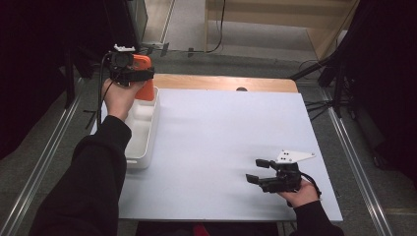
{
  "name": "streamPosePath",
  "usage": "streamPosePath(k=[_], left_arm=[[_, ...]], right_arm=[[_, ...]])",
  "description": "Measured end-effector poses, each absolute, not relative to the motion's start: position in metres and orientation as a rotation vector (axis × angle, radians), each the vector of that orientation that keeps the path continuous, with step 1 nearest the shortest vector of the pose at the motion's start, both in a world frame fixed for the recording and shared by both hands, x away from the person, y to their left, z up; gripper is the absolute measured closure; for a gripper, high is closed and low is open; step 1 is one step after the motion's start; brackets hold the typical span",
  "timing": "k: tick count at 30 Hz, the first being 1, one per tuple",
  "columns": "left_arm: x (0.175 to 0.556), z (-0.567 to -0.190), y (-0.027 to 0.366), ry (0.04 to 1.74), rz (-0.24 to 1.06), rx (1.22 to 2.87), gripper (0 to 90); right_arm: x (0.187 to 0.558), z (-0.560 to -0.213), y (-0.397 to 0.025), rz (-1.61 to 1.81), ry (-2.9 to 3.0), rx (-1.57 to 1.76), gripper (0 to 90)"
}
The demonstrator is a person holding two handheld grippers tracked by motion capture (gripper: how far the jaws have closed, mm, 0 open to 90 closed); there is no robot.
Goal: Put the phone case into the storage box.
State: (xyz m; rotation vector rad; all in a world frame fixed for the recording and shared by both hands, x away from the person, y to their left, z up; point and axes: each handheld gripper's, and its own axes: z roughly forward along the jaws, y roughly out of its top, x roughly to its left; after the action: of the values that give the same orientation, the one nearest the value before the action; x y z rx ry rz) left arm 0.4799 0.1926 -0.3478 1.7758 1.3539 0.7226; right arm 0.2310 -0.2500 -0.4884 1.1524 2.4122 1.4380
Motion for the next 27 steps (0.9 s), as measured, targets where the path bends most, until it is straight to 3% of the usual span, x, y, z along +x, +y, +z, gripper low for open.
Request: streamPosePath(k=[27], left_arm=[[0.489, -0.377, 0.2, 1.396, 0.708, 1.785, 15.3]], right_arm=[[0.231, -0.488, -0.25, 1.437, 2.413, 1.15, 25.6]])
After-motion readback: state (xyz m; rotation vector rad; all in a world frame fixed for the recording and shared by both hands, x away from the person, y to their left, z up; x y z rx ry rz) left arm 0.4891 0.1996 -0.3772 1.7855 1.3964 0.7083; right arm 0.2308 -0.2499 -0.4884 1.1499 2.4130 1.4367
